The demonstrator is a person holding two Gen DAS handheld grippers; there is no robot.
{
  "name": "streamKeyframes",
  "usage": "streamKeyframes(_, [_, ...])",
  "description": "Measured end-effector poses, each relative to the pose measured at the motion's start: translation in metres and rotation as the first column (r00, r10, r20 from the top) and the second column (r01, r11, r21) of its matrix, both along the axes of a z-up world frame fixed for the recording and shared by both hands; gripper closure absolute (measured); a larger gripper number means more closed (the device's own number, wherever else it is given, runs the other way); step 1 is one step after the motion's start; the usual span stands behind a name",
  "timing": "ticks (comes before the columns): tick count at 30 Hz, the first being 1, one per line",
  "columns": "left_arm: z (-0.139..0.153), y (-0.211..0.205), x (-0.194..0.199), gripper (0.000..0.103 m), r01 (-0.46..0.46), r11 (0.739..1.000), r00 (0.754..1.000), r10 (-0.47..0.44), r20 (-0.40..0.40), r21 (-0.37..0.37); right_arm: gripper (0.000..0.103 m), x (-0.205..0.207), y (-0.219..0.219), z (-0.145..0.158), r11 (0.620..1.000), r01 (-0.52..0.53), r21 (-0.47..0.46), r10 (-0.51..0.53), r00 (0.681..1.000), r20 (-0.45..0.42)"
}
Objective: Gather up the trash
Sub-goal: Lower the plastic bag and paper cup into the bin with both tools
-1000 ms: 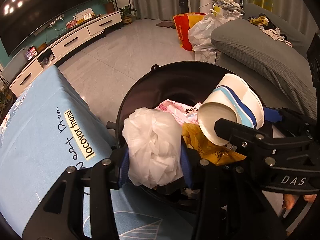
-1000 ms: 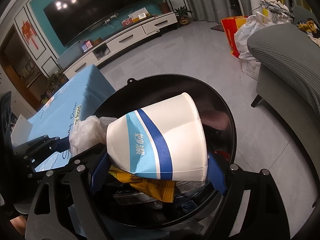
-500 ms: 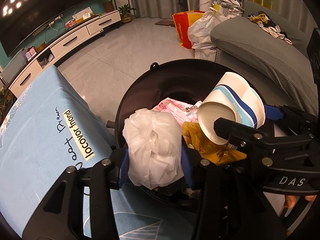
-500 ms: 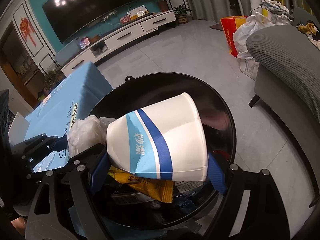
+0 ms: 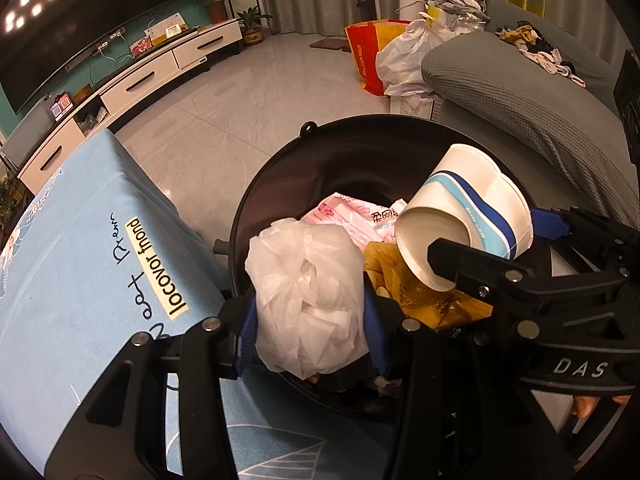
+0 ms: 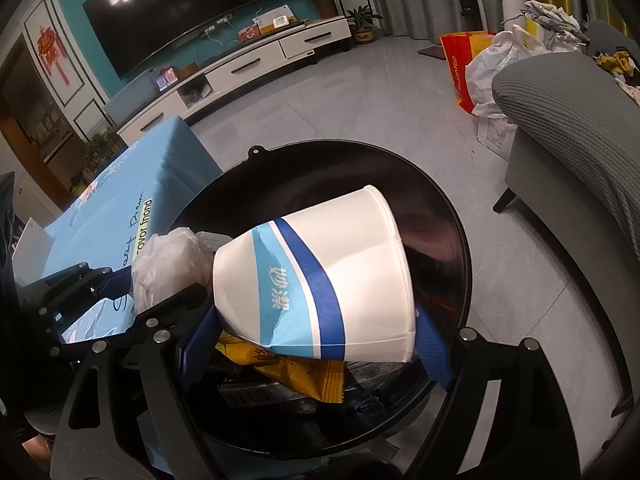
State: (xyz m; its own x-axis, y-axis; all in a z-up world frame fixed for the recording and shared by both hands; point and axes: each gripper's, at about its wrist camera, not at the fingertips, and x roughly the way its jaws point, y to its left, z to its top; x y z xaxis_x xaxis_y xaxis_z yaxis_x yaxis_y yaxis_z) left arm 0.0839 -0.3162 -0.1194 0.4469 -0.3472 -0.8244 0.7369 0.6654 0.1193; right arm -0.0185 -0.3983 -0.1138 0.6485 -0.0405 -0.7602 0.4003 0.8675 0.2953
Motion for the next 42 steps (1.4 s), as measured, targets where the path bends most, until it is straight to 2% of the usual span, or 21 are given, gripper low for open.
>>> streamKeyframes(19, [-0.0023, -0.0016, -0.0024, 0.056, 0.004, 1.000, 1.000, -0.004, -0.001, 0.020, 0.020, 0.0009, 0.0005, 0.0005, 1.000, -0.001, -0.013, 0.001, 1.000, -0.026])
streamKeyframes(42, [-0.0043, -0.0028, -0.0039, 0.050, 0.002, 1.000, 1.000, -0.001, -0.006, 0.027, 0.020, 0.0013, 0.0002, 0.0011, 1.000, -0.002, -0.015, 0.002, 1.000, -0.030])
